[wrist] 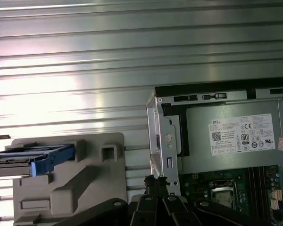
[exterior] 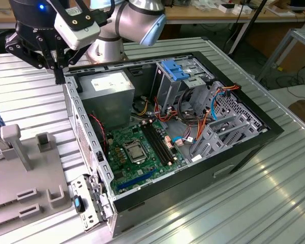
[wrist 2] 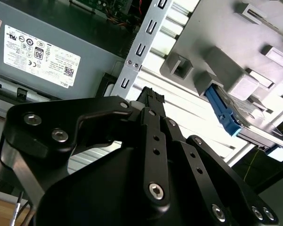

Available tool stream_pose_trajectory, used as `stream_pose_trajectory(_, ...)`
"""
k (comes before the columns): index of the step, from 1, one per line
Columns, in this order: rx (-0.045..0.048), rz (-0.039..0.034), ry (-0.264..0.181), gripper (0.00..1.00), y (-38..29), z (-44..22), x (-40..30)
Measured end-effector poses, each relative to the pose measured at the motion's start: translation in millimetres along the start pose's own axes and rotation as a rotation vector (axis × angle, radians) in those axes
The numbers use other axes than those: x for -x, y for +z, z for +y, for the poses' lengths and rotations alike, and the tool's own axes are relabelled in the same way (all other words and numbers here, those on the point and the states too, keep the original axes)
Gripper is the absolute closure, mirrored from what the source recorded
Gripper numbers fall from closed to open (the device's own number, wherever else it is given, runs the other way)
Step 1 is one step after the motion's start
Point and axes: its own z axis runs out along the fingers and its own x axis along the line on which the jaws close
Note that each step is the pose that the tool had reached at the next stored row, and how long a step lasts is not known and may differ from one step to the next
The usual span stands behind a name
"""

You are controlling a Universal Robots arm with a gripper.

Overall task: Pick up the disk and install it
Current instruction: 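Reach for the disk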

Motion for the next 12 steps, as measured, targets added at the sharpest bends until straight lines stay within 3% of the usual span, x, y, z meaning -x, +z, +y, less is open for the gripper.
stream_pose_trajectory(12, 0.0, 0.0, 0.0, 0.89, -0.2, -1.1, -14.6)
